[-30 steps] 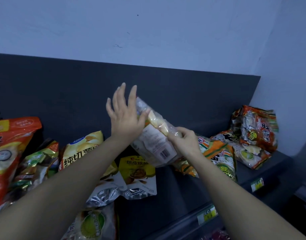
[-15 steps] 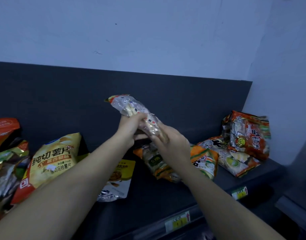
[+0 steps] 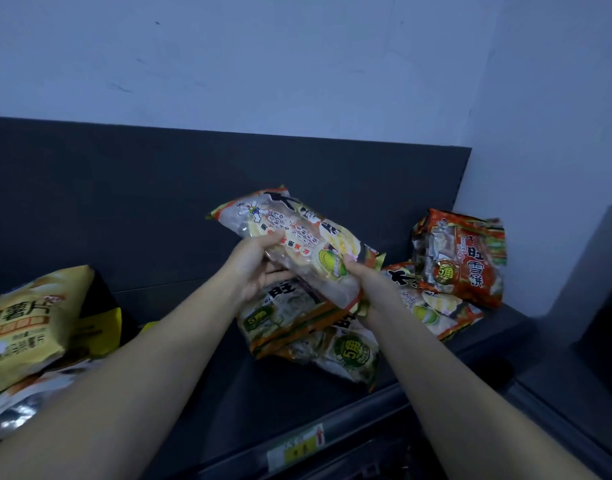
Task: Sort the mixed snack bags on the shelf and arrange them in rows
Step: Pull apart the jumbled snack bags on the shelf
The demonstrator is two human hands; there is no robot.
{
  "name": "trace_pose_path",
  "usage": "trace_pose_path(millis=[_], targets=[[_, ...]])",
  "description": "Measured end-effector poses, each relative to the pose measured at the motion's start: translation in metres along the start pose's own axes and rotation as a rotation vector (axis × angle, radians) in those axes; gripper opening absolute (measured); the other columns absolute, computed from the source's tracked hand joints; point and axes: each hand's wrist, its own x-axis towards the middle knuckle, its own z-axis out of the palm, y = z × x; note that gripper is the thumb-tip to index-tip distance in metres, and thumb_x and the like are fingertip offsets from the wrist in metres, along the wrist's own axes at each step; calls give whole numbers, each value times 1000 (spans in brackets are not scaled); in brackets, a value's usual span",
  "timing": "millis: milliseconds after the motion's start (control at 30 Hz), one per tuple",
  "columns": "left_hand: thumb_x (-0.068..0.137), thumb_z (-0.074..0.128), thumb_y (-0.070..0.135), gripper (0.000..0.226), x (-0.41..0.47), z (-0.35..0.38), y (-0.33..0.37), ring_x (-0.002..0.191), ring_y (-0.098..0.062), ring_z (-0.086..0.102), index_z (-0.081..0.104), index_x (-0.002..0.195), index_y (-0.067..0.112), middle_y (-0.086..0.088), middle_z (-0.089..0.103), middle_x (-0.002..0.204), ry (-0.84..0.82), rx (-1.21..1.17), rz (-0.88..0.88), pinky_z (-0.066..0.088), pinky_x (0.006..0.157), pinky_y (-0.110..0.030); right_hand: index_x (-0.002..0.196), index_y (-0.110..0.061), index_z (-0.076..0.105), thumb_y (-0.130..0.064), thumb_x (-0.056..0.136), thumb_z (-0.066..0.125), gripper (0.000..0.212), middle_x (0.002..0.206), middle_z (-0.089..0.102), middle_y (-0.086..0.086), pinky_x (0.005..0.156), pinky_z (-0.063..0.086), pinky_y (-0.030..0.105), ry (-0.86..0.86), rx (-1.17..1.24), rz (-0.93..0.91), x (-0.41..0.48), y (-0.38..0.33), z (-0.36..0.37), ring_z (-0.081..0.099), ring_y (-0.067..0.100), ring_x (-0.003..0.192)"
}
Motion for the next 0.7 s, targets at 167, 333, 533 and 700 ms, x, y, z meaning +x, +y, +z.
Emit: trace_pose_path(millis=[167,333,533,700], targets=[[79,58,67,62,32,10,-27,113,-23,57,62,121,21,-3,60,126,-112,696,-21,47,91,-39,121,-5,53,-6,85,71,40,107,69,17,69,61,45,152,60,-147,24,-18,-24,72,32,86],[63,73,68,118,71,20,-63,145,-30,18,8,153,29,-4,10,161,-400,1742,20,28,114,-48,128,-8,45,0,81,72,55,112,65,20,70,57,62,281,218,-235,55,-30,-40,70,40,90],[77,69,35,100,94,33,-73,118,-30,52,4,152,26,-9,39,144,-369,1963,400,53,82,-40,133,-17,38,0,84,70,61,121,57,17,82,54,61,429,212,-258,76,-28,-61,65,38,100],[83,63,24,83,92,63,-84,115,-31,53,12,149,27,-6,35,144,-355,2001,610,47,67,-38,126,-22,40,-2,83,71,57,120,56,15,81,54,62,477,220,-252,90,-28,-69,65,38,100]])
